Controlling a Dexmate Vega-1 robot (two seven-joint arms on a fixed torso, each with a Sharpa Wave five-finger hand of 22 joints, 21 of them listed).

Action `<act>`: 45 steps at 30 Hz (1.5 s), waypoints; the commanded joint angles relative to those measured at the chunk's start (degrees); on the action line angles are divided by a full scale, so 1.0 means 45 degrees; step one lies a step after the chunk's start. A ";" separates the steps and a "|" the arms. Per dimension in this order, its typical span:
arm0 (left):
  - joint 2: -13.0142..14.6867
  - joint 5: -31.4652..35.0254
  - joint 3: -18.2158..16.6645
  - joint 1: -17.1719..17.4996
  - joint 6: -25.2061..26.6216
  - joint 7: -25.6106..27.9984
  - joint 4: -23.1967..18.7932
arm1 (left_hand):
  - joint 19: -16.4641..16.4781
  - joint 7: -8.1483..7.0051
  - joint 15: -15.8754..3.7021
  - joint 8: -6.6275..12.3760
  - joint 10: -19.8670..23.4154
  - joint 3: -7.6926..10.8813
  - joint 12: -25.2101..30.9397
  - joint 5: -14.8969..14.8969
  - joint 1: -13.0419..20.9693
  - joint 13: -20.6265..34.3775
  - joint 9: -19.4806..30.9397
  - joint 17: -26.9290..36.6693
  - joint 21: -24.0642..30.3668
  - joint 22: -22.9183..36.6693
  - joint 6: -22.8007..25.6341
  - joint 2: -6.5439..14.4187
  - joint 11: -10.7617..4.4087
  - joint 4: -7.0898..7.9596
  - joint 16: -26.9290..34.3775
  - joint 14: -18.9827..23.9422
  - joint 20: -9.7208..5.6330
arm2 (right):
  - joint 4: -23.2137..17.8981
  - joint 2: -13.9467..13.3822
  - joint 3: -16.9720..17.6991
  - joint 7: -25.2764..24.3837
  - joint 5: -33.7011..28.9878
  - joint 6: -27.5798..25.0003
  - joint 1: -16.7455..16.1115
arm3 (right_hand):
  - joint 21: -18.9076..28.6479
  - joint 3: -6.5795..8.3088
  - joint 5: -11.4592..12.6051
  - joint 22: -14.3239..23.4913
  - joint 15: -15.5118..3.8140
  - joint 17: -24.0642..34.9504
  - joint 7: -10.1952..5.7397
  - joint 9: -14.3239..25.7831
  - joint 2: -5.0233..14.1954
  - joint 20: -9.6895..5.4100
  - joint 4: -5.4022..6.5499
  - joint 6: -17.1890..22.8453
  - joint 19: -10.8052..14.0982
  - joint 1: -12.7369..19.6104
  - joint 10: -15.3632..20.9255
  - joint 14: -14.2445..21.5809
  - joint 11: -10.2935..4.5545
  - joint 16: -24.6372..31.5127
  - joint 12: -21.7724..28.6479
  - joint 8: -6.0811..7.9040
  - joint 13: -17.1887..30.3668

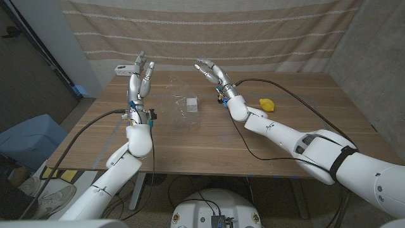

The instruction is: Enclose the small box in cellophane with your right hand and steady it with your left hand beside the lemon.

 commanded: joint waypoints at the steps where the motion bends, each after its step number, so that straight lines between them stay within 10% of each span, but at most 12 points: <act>1: 0.0043 -0.1946 -0.0179 -0.0268 -0.1148 -0.1256 0.0878 | -0.0127 -0.0069 0.0041 0.0036 -0.0114 0.0027 -0.0072 -0.0008 0.0062 0.0059 0.0045 0.0015 -0.0042 0.0069 0.0041 -0.0068 0.0065 -0.0076 -0.0050 -0.0121 0.0060 | -0.0732 -0.0343 0.1404 0.0779 0.1443 0.0827 -0.0774 | 0.0163 0.0198 0.0059 0.0027 -0.0076 -0.0049 0.0069 0.0007 0.0232 -0.0139 -0.0066 0.0204 0.0413 0.0092 0.0344 0.0303 0.0039 0.0082 0.0096 0.0090 0.0023; 24: 0.0472 -0.6258 -0.0737 -0.0208 -0.2357 -0.4667 0.2025 | -0.0578 -0.0037 0.0149 0.0012 -0.0814 -0.0017 -0.0282 0.0004 -0.0152 0.0044 0.0035 0.0032 -0.0244 0.0076 0.0109 -0.0146 0.0009 -0.0060 -0.0187 -0.0899 0.0132 | -0.4141 -0.1866 0.3491 0.4596 0.5036 -0.0108 -0.2811 | 0.0447 0.0410 -0.0145 0.0034 0.0220 -0.0124 0.0563 0.0000 0.0583 -0.0512 -0.0189 0.0372 0.1537 0.0123 0.0734 0.0993 0.0542 0.0150 0.0061 -0.0016 0.0016; 45: 0.1129 -0.9086 -0.0149 -0.1445 -0.1876 -0.7865 0.3701 | -0.0819 0.0095 0.0224 -0.0031 -0.1039 -0.0051 -0.0288 0.0037 -0.0334 0.0031 0.0031 0.0040 -0.0350 0.0081 0.0024 -0.0122 0.0097 0.0031 -0.0171 -0.1231 0.0036 | -0.5681 -0.1877 0.5343 0.3406 0.6606 -0.0214 -0.4717 | 0.0454 0.0580 -0.0344 0.0055 0.0404 -0.0176 0.1025 0.0007 0.0692 -0.0221 -0.0401 0.0919 0.1820 0.0246 0.1313 0.1459 0.0965 0.0176 0.0142 0.0073 0.0016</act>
